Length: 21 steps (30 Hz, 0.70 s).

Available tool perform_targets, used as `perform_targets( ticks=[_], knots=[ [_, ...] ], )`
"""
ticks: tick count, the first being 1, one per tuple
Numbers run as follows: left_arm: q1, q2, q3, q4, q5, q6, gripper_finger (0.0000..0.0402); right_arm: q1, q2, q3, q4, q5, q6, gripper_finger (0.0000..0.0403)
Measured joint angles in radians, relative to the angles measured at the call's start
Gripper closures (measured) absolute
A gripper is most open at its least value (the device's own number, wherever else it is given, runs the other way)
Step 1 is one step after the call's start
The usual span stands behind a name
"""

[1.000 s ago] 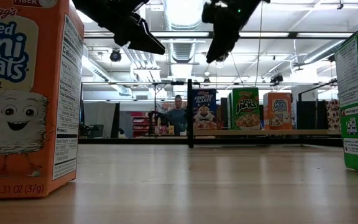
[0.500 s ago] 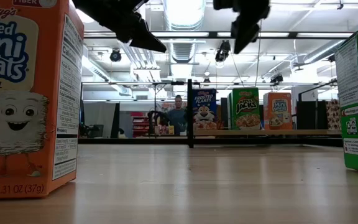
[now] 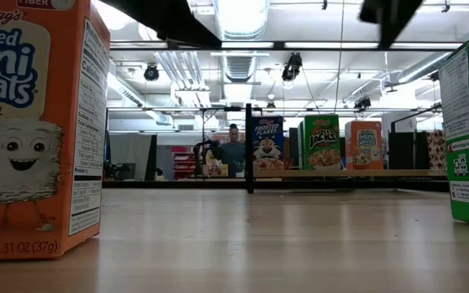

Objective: Stack cereal on shelf
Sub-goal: Put the green cereal box on the shelf aligned with the other green cereal box on the shelf

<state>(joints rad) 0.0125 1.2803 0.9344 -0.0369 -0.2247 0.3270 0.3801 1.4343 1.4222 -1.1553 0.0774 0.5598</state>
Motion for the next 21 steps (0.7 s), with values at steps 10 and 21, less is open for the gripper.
perform_targets(
  ticks=[10, 21],
  knots=[
    [-0.063, -0.001, 0.0, 0.008, 0.0, -0.106, 0.0168, 0.163, -0.023, -0.035, 0.012, 0.035, 0.321, 0.0203],
    [-0.174, 0.008, -0.001, 0.089, -0.001, -0.208, 0.0168, 0.332, 0.048, -0.037, 0.019, 0.134, 0.31, 0.0151]
  ],
)
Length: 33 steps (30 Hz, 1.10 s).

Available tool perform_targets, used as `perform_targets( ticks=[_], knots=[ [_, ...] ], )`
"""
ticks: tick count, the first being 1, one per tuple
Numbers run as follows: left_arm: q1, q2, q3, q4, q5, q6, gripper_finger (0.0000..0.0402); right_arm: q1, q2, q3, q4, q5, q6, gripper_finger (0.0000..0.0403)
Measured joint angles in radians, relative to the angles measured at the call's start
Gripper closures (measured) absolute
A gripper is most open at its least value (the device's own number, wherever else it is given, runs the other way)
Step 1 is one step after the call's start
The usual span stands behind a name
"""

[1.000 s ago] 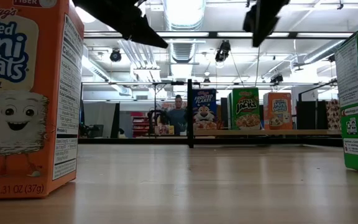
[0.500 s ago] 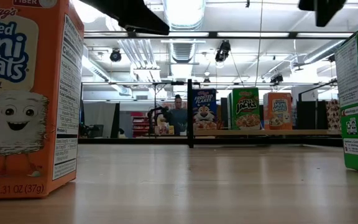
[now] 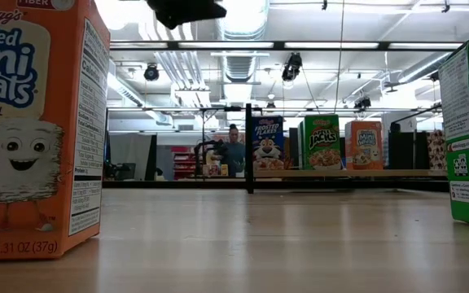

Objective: Stack cereal on shelf
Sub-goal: Put the green cereal box on the shelf aligned with the other green cereal box on the shelf

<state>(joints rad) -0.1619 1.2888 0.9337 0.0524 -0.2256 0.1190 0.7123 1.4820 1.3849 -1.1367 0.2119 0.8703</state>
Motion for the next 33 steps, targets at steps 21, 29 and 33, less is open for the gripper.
perform_targets(
  ticks=[21, 29, 33],
  knots=[
    [-0.066, 0.0, 0.0, 0.038, -0.003, -0.064, 0.0168, 0.086, 0.106, -0.002, 0.023, 0.104, 0.116, 0.0142],
    [-0.066, 0.0, 0.0, 0.038, -0.003, -0.059, 0.0168, 0.075, 0.122, -0.045, 0.03, 0.106, 0.103, 0.0142],
    [-0.066, 0.0, 0.0, 0.038, -0.003, -0.058, 0.0168, 0.068, 0.124, -0.081, 0.059, 0.102, 0.08, 0.0143]
  ],
)
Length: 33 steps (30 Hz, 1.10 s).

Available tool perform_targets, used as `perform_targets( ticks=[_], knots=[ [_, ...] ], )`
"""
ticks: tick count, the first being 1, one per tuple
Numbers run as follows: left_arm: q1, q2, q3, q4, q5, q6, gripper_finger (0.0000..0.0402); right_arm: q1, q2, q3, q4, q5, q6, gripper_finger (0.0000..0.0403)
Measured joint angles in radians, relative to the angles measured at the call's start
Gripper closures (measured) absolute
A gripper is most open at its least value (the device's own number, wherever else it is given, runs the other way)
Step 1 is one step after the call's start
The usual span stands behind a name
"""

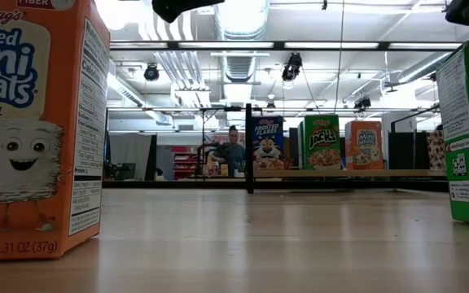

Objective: Stack cereal on shelf
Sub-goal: Put the green cereal box on the shelf aligned with the other green cereal box on the shelf

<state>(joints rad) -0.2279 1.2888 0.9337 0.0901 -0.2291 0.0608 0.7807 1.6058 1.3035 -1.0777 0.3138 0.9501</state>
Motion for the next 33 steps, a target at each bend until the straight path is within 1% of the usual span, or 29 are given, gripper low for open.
perform_targets(
  ticks=[3, 12, 18, 28, 33],
  knots=[
    [0.0, 0.0, 0.0, 0.0, 0.0, 0.003, 0.0168, -0.001, 0.0, -0.002, 0.01, -0.003, -0.011, 0.0153],
    [0.0, 0.0, 0.0, 0.0, 0.0, 0.029, 0.0168, -0.009, -0.01, -0.002, 0.016, -0.007, -0.024, 0.0203],
    [0.001, 0.0, 0.0, 0.0, 0.0, 0.031, 0.0168, -0.013, -0.011, -0.002, 0.059, -0.026, -0.043, 0.0217],
    [0.001, 0.0, 0.0, 0.0, 0.0, 0.031, 0.0168, -0.016, -0.011, -0.002, 0.068, -0.029, -0.063, 0.024],
    [0.001, 0.0, 0.0, 0.0, 0.0, 0.031, 0.0168, -0.02, -0.016, -0.002, 0.067, -0.029, -0.084, 0.0243]
  ],
)
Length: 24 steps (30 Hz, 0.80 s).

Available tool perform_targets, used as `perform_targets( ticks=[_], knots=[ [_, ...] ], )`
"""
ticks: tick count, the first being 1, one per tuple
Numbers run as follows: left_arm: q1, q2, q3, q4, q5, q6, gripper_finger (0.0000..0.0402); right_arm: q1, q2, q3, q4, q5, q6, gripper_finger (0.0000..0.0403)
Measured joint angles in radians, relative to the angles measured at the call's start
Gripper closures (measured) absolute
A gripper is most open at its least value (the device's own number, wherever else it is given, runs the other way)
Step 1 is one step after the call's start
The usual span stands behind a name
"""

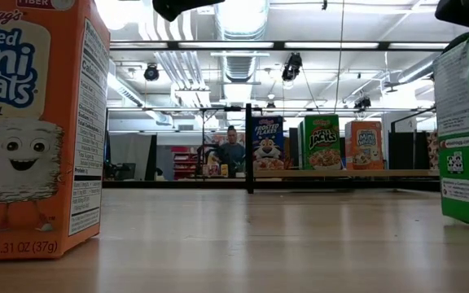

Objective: Stack cereal on shelf
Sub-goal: Put the green cereal box on the shelf aligned with the other green cereal box on the shelf

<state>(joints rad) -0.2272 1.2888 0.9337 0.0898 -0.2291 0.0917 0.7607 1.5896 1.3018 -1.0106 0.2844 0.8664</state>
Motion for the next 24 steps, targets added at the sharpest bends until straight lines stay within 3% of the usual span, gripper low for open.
perform_targets(
  ticks=[11, 24],
  knots=[
    [0.0, 0.0, 0.0, 0.0, 0.0, 0.014, 0.0168, -0.14, -0.078, 0.088, -0.011, -0.005, -0.213, 0.0248],
    [0.0, -0.007, 0.0, -0.009, -0.026, 0.076, 0.0168, -0.564, -0.235, 0.099, -0.063, -0.103, -0.736, 0.025]
  ],
)
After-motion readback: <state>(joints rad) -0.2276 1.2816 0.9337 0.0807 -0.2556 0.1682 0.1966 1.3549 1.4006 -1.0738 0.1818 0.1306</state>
